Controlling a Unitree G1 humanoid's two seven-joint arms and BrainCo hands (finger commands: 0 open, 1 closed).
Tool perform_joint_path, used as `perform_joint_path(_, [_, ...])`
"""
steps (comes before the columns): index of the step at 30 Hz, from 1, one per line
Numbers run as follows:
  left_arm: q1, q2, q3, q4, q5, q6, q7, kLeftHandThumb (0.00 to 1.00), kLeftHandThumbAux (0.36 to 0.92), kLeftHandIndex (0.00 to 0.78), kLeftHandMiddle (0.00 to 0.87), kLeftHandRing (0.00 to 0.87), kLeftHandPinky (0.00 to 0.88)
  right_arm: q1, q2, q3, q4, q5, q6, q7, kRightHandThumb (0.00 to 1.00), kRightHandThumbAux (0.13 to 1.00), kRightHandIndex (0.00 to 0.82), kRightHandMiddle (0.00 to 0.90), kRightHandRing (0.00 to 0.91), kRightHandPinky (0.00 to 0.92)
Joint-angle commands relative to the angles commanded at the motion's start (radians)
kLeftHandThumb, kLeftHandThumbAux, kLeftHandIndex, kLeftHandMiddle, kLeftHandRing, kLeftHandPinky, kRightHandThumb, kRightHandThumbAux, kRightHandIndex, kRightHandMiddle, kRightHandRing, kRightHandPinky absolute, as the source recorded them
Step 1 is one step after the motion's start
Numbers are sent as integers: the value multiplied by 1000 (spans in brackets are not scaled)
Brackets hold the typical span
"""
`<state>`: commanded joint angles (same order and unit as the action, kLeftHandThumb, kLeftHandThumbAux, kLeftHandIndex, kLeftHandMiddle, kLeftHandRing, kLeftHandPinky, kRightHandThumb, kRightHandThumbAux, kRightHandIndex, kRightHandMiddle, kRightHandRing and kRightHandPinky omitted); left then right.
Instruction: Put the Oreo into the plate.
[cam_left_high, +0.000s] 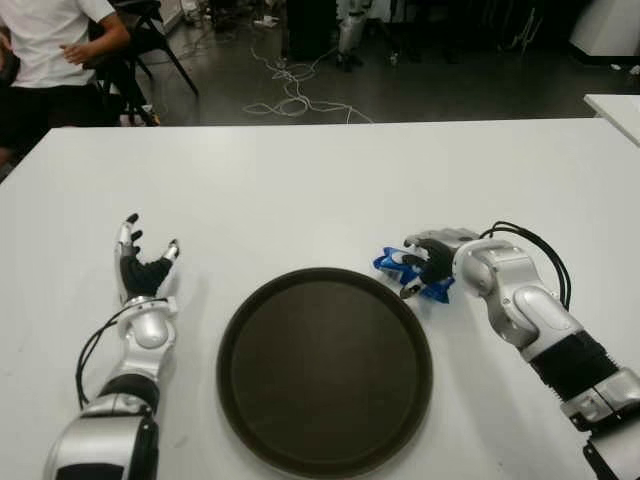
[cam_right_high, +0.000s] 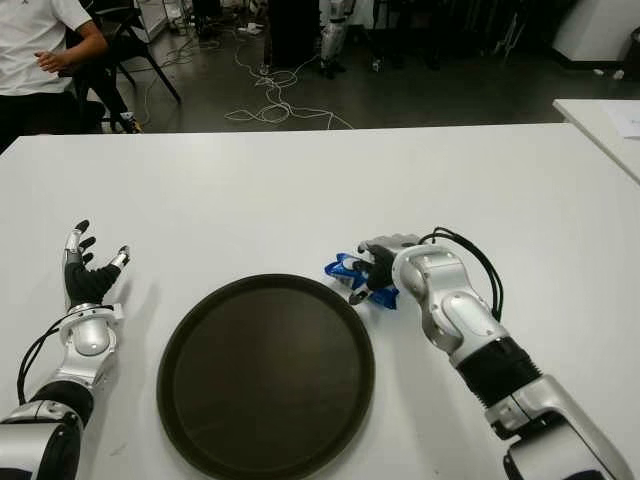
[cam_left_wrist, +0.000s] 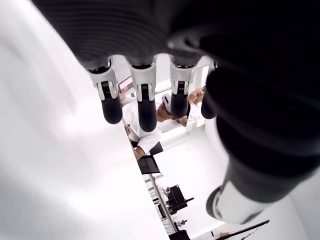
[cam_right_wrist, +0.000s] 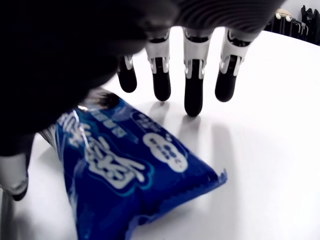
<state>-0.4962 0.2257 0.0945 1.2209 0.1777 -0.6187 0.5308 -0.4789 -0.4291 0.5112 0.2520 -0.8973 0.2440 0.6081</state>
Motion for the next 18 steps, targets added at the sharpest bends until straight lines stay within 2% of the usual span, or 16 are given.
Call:
perform_joint_path(10, [2,-1,-2,-2,2,-14,0,108,815,122,92,116,166,-7,-7,9,6,1,-5,8,0,499,73,208,221,204])
perform_joint_path(18, [3,2,-11,-2,14,-19,12,74,804,110,97,124,160,-10,1,13,15,-6,5,-2,0,508,74,196,199,191])
